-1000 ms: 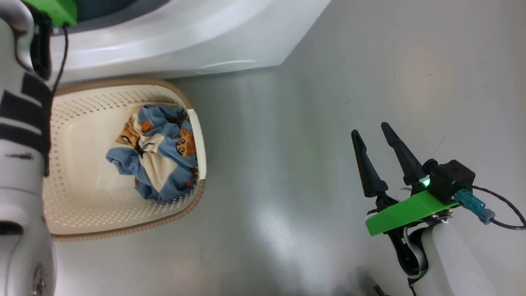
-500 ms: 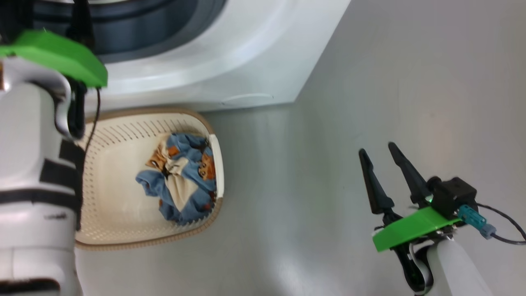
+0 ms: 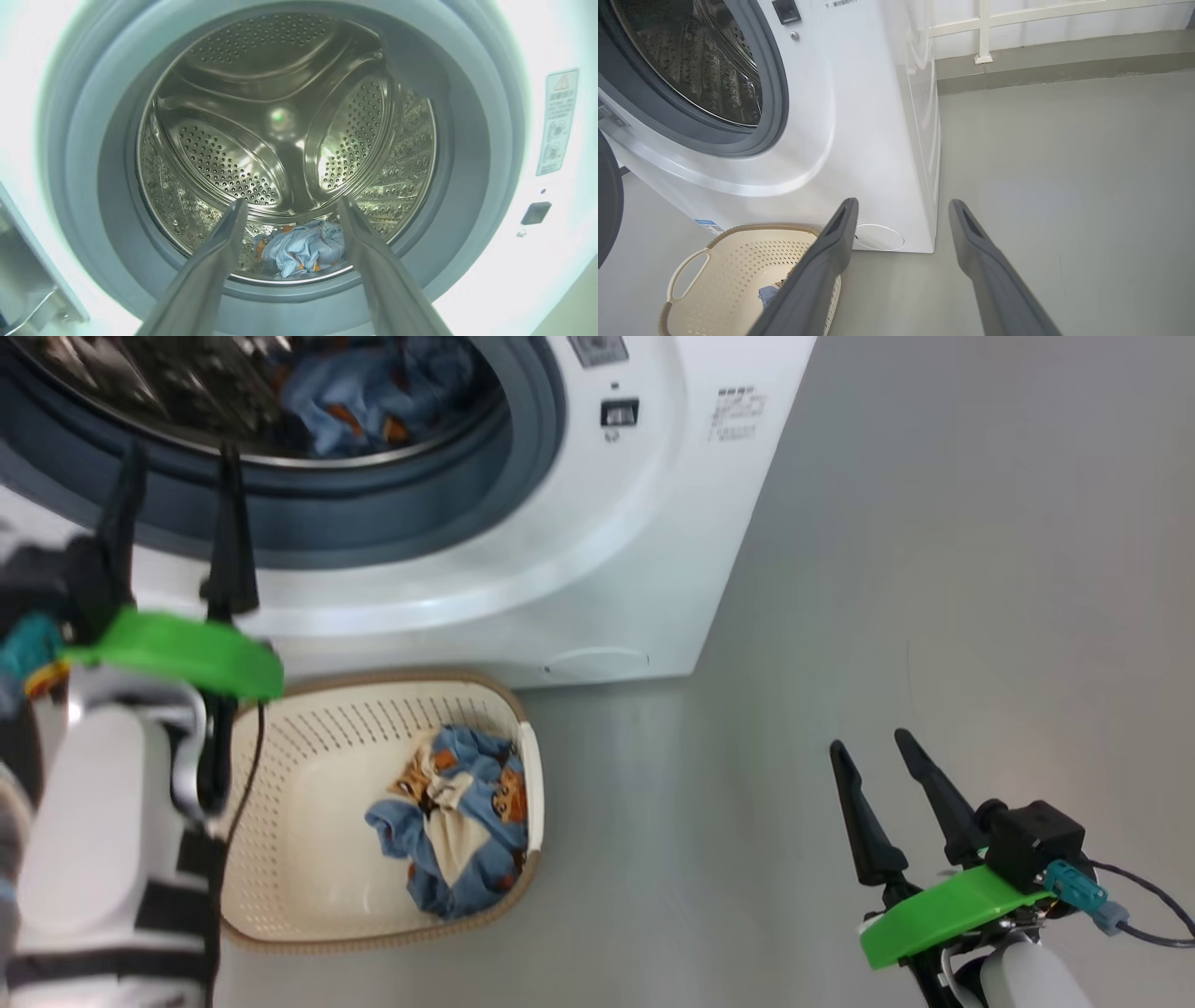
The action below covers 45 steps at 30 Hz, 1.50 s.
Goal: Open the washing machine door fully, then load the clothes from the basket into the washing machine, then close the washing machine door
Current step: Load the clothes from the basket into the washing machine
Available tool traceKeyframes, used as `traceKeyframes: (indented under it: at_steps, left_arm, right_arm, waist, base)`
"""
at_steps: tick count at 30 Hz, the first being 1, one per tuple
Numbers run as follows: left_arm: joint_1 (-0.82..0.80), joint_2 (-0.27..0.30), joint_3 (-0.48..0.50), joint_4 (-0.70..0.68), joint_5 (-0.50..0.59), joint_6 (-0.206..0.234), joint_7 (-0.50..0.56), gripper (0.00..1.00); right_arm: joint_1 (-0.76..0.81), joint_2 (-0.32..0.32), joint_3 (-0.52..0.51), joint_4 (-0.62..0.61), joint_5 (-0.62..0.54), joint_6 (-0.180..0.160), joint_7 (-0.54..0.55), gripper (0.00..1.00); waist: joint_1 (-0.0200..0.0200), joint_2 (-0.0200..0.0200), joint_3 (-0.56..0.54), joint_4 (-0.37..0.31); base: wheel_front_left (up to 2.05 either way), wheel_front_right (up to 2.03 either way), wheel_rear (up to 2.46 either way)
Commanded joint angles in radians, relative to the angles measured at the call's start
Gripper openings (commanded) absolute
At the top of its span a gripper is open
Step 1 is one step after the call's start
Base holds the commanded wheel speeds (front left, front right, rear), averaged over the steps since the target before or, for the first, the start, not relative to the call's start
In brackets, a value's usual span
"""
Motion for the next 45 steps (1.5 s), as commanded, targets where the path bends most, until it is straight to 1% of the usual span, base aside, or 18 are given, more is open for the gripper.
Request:
traceKeyframes:
  at_steps: [1, 11, 19, 26, 34, 45]
  left_arm:
    - [0.036, 0.043, 0.031, -0.049, -0.006, 0.012, 0.0, 1.0]
    - [0.339, 0.041, 0.06, -0.227, -0.01, 0.075, -0.001, 1.0]
    - [0.534, 0.021, 0.093, -0.359, -0.012, 0.122, -0.004, 1.0]
    - [0.675, 0.001, 0.109, -0.419, -0.007, 0.151, -0.005, 1.0]
    - [0.804, -0.025, 0.104, -0.48, 0.012, 0.161, -0.005, 1.0]
    - [0.889, -0.038, 0.112, -0.501, 0.03, 0.153, -0.005, 1.0]
  right_arm:
    - [0.019, 0.001, 0.024, -0.021, -0.009, 0.002, -0.012, 1.0]
    - [0.057, 0.002, 0.025, -0.027, -0.014, 0.002, -0.012, 1.0]
    - [0.11, -0.003, 0.008, -0.041, -0.013, 0.002, -0.012, 1.0]
    - [0.141, -0.013, 0.007, -0.047, -0.016, 0.002, -0.012, 1.0]
    - [0.159, -0.02, 0.004, -0.056, -0.022, 0.002, -0.012, 1.0]
    - [0.192, -0.021, 0.006, -0.077, -0.033, 0.002, -0.012, 1.0]
  waist:
    - [0.0, 0.0, -0.059, 0.012]
    - [0.0, 0.0, -0.127, 0.004]
    - [0.0, 0.0, -0.189, 0.012]
    - [0.0, 0.0, -0.223, 0.009]
    - [0.0, 0.0, -0.255, 0.011]
    - [0.0, 0.0, -0.308, 0.015]
  base:
    - [0.0, 0.0, 0.0]
    - [0.0, 0.0, 0.0]
    - [0.0, 0.0, 0.0]
    - [0.0, 0.0, 0.0]
    - [0.0, 0.0, 0.0]
    - [0.0, 0.0, 0.0]
